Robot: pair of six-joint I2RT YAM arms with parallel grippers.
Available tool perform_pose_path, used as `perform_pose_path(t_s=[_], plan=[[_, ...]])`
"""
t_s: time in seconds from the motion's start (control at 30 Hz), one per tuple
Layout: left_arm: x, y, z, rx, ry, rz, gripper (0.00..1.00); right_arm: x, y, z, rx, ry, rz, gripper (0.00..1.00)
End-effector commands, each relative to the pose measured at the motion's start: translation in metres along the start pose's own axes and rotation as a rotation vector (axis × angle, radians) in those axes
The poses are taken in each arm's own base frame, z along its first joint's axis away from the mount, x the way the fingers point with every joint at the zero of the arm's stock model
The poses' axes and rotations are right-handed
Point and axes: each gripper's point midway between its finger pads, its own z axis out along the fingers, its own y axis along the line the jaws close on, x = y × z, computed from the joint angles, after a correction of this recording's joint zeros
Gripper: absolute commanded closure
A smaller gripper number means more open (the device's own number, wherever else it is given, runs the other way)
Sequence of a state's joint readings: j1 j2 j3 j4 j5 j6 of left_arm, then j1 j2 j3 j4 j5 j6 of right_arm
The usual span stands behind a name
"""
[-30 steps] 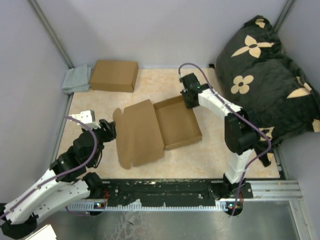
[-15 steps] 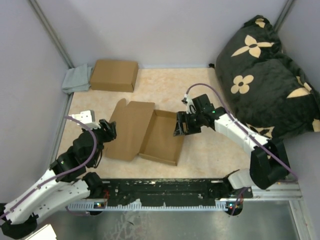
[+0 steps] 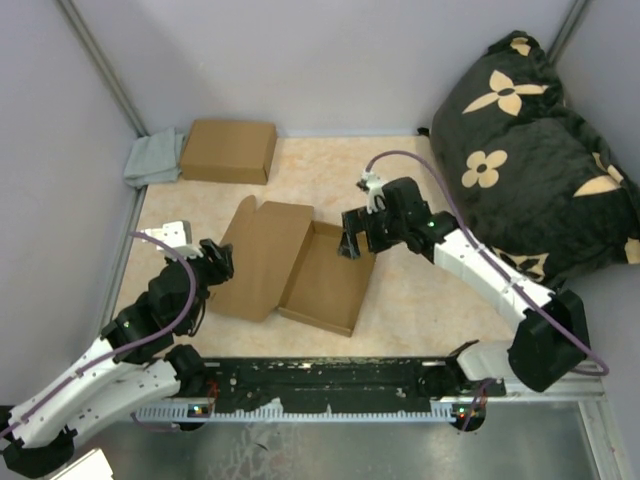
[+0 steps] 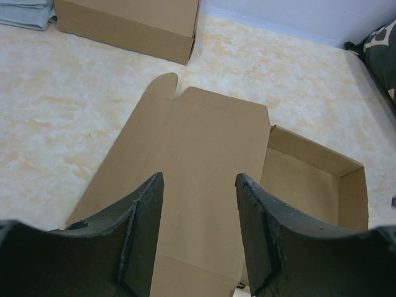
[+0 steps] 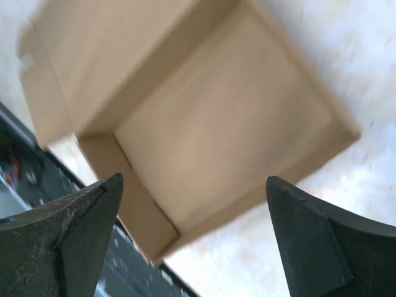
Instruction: Fold the paper box
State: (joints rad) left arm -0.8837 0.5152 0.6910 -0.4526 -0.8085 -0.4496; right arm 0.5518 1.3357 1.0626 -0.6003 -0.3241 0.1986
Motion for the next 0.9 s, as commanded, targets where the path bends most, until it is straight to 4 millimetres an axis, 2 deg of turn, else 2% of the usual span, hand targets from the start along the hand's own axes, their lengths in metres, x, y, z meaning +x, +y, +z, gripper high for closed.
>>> perform_pose_path(t_s=[0.0,0.07,0.13,0.17,0.2,0.23,0.27,0.3,0.37,0.43,0.53,0.63,0.87], plan=[[0.002,0.004,0.001,-0.02,-0.004,-0.006,0.43,-0.101,0.015,-0.025,-0.054,-0.482,0.089,0.01],[0.002,0.004,0.001,-0.019,-0.002,-0.002,0.43,-0.109,0.03,-0.02,-0.204,-0.539,0.047,0.01],[0.002,0.006,0.001,-0.03,-0.002,0.004,0.43,-0.118,0.03,-0.014,-0.252,-0.534,0.026,0.27],[0.002,0.007,0.0,-0.035,0.001,0.005,0.43,-0.12,0.021,-0.006,-0.217,-0.499,0.03,0.38],[0.003,0.008,0.0,-0.038,0.002,0.001,0.43,-0.124,0.008,0.001,-0.143,-0.462,0.015,0.46],[0.003,0.008,0.0,-0.037,0.001,-0.001,0.43,-0.115,-0.01,0.016,-0.052,-0.366,0.024,0.5],[0.003,0.008,0.001,-0.035,-0.001,-0.004,0.43,-0.123,-0.017,0.014,-0.005,-0.362,-0.003,0.55],[0.003,0.006,0.001,-0.03,-0.003,-0.005,0.43,-0.118,-0.028,0.023,0.041,-0.31,-0.01,0.57],[0.004,0.005,0.002,-0.026,-0.001,-0.001,0.43,-0.119,-0.037,0.027,0.087,-0.281,-0.04,0.54],[0.006,0.003,0.003,-0.025,0.005,0.001,0.43,-0.117,-0.047,0.033,0.136,-0.246,-0.056,0.41],[0.009,0.003,0.005,-0.027,0.014,0.01,0.43,-0.117,-0.065,0.037,0.224,-0.198,-0.068,0.31],[0.01,0.001,0.006,-0.025,0.017,0.014,0.43,-0.115,-0.073,0.05,0.238,-0.155,-0.125,0.31],[0.011,0.001,0.007,-0.025,0.016,0.012,0.43,-0.101,-0.065,0.082,0.196,-0.038,-0.276,0.33]])
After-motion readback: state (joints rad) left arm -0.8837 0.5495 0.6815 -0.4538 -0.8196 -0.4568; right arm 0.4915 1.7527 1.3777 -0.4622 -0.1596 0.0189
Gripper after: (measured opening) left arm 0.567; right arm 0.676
